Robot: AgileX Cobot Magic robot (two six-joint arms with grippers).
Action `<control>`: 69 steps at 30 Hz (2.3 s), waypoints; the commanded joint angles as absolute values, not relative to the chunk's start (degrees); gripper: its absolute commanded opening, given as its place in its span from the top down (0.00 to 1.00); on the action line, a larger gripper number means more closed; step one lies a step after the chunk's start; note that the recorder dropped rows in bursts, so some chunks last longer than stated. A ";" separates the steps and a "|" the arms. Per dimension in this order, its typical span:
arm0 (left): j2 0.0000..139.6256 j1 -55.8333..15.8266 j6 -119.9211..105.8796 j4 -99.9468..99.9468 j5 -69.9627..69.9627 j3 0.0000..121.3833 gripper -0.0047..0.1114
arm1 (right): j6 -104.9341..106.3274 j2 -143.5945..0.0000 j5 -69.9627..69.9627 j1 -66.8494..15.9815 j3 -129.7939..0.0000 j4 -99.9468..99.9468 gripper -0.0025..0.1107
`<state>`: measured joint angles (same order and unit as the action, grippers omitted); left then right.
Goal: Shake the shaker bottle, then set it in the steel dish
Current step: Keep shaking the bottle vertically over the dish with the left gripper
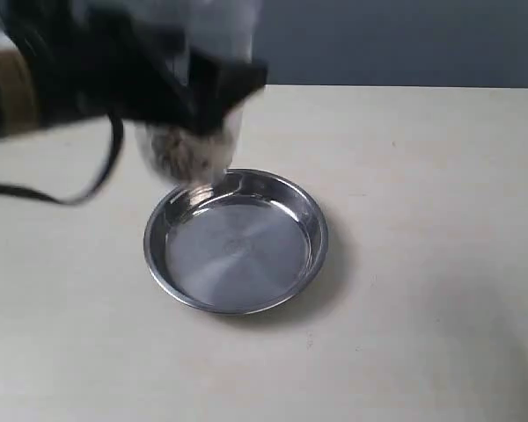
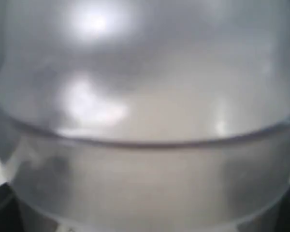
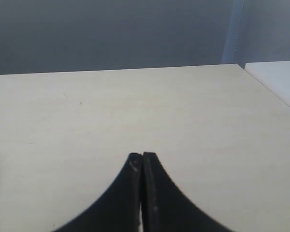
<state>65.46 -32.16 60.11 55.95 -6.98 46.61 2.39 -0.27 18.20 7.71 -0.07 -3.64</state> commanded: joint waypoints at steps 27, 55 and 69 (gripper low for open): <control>70.80 -34.81 58.41 50.85 -5.84 35.65 0.96 | 2.47 0.00 17.51 7.91 0.00 -3.50 0.99; 64.37 -37.24 52.82 48.34 -10.09 49.91 0.96 | 2.47 0.00 17.51 7.91 0.00 -3.50 0.99; 62.49 -39.00 54.65 50.95 -1.24 51.35 0.96 | 2.47 0.00 17.51 7.91 0.00 -3.50 0.99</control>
